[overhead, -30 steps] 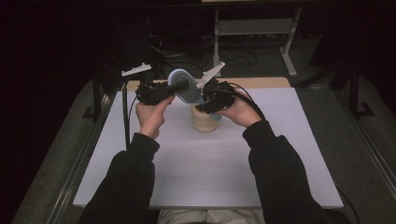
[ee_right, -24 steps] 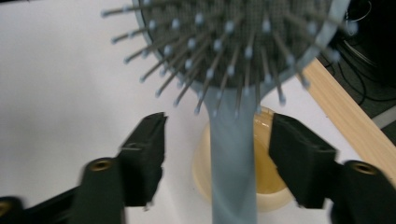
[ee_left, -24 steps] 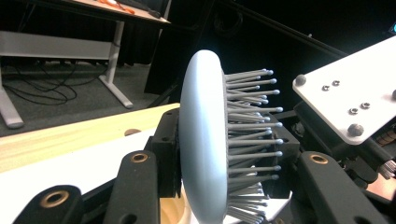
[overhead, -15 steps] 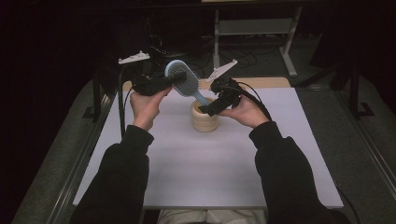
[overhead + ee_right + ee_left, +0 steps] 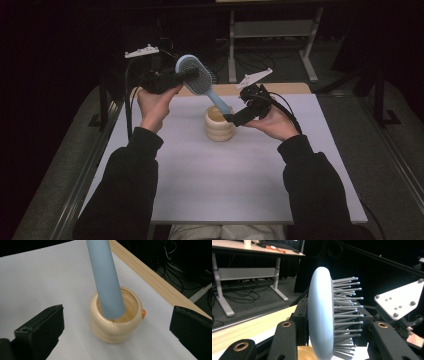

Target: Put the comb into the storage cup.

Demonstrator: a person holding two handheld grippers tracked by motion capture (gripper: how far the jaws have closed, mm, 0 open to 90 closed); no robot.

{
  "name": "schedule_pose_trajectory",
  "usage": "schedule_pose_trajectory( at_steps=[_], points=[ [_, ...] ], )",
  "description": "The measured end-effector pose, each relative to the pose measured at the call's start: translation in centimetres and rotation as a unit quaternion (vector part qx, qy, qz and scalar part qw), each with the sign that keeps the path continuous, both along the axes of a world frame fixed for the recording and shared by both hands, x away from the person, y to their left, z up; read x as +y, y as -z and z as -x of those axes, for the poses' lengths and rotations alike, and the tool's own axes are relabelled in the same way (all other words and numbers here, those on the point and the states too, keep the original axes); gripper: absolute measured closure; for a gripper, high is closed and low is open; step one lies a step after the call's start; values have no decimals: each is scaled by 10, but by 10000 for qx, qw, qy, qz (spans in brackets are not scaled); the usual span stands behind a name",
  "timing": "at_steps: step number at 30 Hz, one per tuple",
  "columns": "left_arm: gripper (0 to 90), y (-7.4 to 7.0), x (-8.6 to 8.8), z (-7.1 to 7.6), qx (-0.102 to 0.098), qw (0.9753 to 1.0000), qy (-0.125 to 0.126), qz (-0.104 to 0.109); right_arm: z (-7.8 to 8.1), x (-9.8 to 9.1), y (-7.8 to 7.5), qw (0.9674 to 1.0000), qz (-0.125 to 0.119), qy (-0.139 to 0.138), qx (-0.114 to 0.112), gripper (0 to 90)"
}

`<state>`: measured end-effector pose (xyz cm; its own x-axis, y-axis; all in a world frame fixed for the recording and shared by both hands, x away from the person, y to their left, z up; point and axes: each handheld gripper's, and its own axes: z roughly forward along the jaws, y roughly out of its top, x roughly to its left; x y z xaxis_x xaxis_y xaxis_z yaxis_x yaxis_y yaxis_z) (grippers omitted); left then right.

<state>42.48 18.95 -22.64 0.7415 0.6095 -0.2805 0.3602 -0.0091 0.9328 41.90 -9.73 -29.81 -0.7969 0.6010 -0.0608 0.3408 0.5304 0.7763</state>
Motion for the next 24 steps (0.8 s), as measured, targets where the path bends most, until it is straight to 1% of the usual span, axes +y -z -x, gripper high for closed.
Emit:
schedule_pose_trajectory(
  at_steps=[2, 7, 9, 10, 12, 16, 17, 20, 21, 24],
  points=[
    [576, -4, 0, 0, -46, 10000, 11, -78, 2, -7, 2, 10000, -55, 37, 9, 0],
    [576, -11, 2, 0, -89, 9999, -33, -55, 6, -21, 6, 9998, -148, 105, -11, 0],
    [576, -12, 2, 0, -96, 9999, -45, -60, 6, -23, 6, 9998, -166, 121, -18, 0],
    [576, -14, 3, -1, -115, 9999, -57, -68, 8, -29, 8, 9997, -212, 151, -15, 0],
    [576, -16, 4, -1, -131, 9999, -70, -52, 9, -34, 9, 9996, -217, 176, -23, 0],
    [576, -18, 6, -2, -162, 9998, -95, -51, 12, -41, 12, 9994, -279, 212, -4, 0],
    [576, -21, 7, -2, -182, 9998, -111, -58, 14, -46, 15, 9992, -322, 230, -14, 0],
    [576, -23, 9, -2, -198, 9997, -131, -68, 18, -52, 19, 9990, -347, 287, -60, 0],
    [576, -23, 10, -2, -189, 9997, -137, -67, 19, -54, 21, 9989, -321, 328, -95, 0],
    [576, -24, 12, -3, -181, 9997, -181, -55, 23, -60, 26, 9986, -381, 355, -84, 0]
  ],
)
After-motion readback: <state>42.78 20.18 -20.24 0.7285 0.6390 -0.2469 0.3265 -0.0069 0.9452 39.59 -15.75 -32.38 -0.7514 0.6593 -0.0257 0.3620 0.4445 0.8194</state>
